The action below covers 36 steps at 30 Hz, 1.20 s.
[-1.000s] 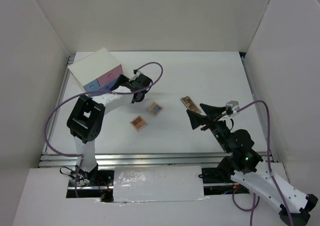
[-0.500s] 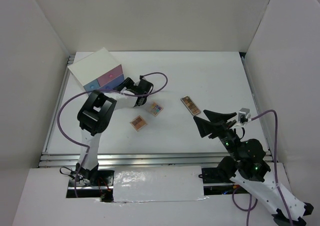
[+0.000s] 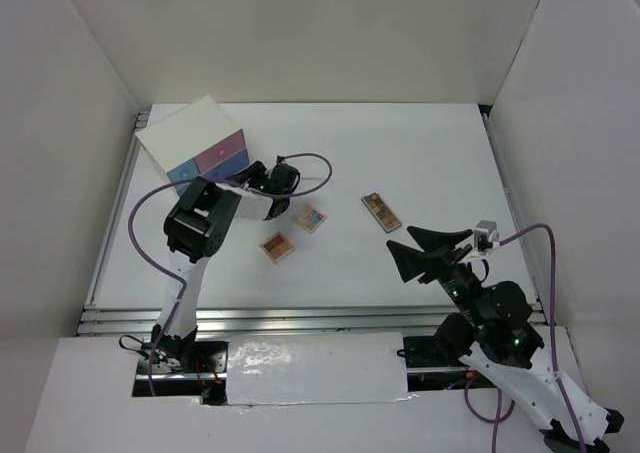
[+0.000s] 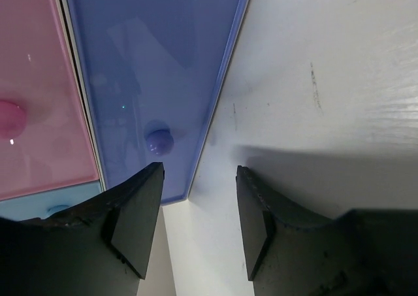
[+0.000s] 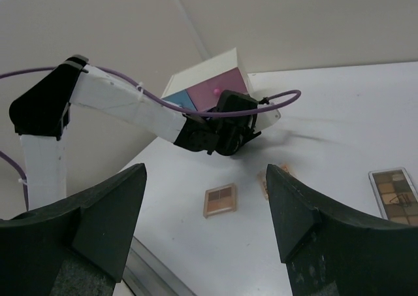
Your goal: Organize the makeup
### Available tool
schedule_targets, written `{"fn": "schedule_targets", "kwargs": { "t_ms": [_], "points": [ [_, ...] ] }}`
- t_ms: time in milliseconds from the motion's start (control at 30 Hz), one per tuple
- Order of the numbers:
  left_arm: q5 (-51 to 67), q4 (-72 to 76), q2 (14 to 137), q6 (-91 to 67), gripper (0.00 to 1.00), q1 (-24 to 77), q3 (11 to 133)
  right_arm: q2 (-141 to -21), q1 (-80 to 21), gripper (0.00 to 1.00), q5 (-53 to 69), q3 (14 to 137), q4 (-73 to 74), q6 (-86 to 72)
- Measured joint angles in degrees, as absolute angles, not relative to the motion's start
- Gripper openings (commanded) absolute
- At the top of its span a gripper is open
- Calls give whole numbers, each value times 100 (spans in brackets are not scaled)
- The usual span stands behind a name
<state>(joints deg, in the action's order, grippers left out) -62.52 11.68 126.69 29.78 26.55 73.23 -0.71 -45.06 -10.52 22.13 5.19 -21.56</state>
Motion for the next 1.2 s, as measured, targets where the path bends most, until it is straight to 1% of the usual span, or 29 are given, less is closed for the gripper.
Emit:
{"fn": "schedule_targets", "kwargs": {
  "t_ms": [67,267,500,567,633,700,800,1033,1200],
  "points": [
    [-6322,1441,12669,3133,62,2639,7196,-71,-4506,82,-1007,2213,517,-2143],
    [-6514,2351,12669,3730,69,2438,6851,-189,-4506,82,-864,2200,460,-2134],
    [-6528,2646,12728,3957,65,2213,6849,-296,-4506,82,-784,2115,377,-2134],
    [-6512,2681,12768,4027,58,2187,6860,-296,-4506,81,-757,2102,364,-2134],
    [-6490,2707,12783,4042,53,2171,6862,-298,-4506,81,-725,2102,353,-2134],
    [-6479,2716,12787,4053,51,2158,6866,-298,-4506,81,-694,2102,340,-2134],
    [-6497,2740,12796,4071,51,2154,6899,-316,-4506,81,-663,2102,333,-2134],
    [-6514,2842,12851,4217,56,2158,6991,-344,-4506,81,-657,2099,301,-2134],
    [-6482,2902,12851,4318,53,2174,7078,-408,-4506,81,-637,2097,298,-2137]
  ]
}}
